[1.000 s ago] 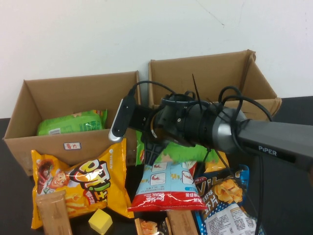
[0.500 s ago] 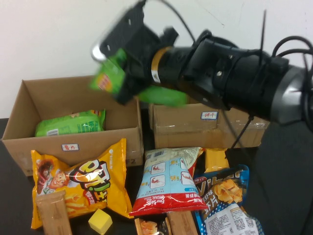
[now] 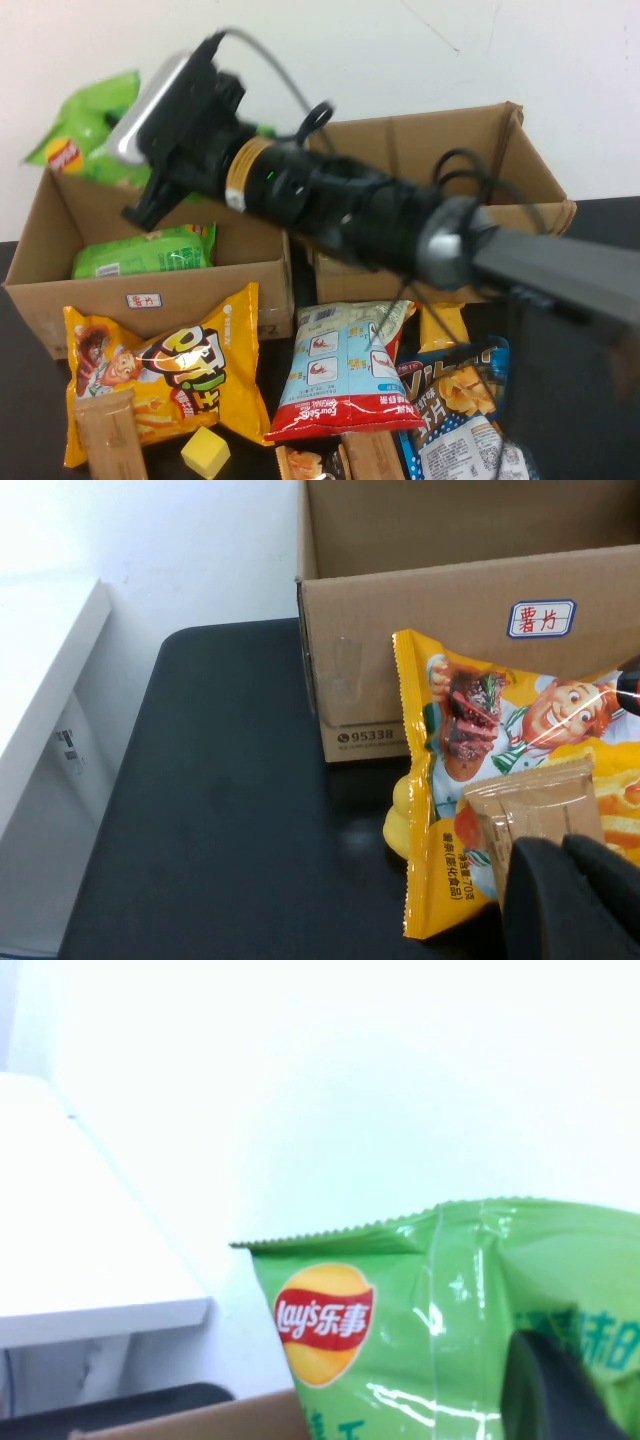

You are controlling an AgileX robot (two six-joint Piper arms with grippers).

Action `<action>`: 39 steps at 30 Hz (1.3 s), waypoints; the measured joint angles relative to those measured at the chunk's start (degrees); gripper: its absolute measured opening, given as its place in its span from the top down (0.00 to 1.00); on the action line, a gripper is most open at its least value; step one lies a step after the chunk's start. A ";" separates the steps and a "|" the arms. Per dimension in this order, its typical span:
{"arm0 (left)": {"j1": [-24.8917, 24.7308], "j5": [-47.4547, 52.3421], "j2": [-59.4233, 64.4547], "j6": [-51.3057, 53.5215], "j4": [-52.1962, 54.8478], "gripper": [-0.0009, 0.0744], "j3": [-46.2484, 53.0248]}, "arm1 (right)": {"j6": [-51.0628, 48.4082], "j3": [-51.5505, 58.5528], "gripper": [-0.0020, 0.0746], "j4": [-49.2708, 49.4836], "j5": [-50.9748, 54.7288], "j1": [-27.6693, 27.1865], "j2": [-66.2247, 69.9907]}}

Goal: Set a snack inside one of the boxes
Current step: Place the potato chip in the potato chip box, then pick up the biscuit

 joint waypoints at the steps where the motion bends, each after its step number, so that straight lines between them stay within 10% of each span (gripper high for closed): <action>1: 0.00 0.00 0.00 0.00 0.00 0.99 0.00 | 0.37 -1.16 0.95 -0.10 0.20 0.12 1.51; 5: 0.00 0.00 0.00 0.00 0.00 0.99 0.00 | 0.78 -5.63 0.88 -0.40 5.69 0.38 6.61; 12: 0.00 0.00 0.00 0.00 0.00 0.99 0.00 | 0.77 -13.03 0.28 -0.40 21.02 0.48 10.72; 17: 0.00 0.00 0.00 0.00 0.00 0.99 0.00 | 0.77 -17.52 0.16 -0.40 33.70 0.48 10.46; 21: 0.00 0.00 0.00 0.00 0.00 0.99 0.00 | 0.77 -18.28 0.28 -0.49 43.04 0.48 7.50; 28: 0.00 0.00 0.00 0.00 0.00 0.99 0.00 | -4.82 -18.73 0.89 8.06 64.48 1.00 -0.59; 39: 0.00 0.00 0.00 0.00 0.00 0.99 0.00 | -23.26 -12.98 0.97 36.76 85.03 2.36 -2.10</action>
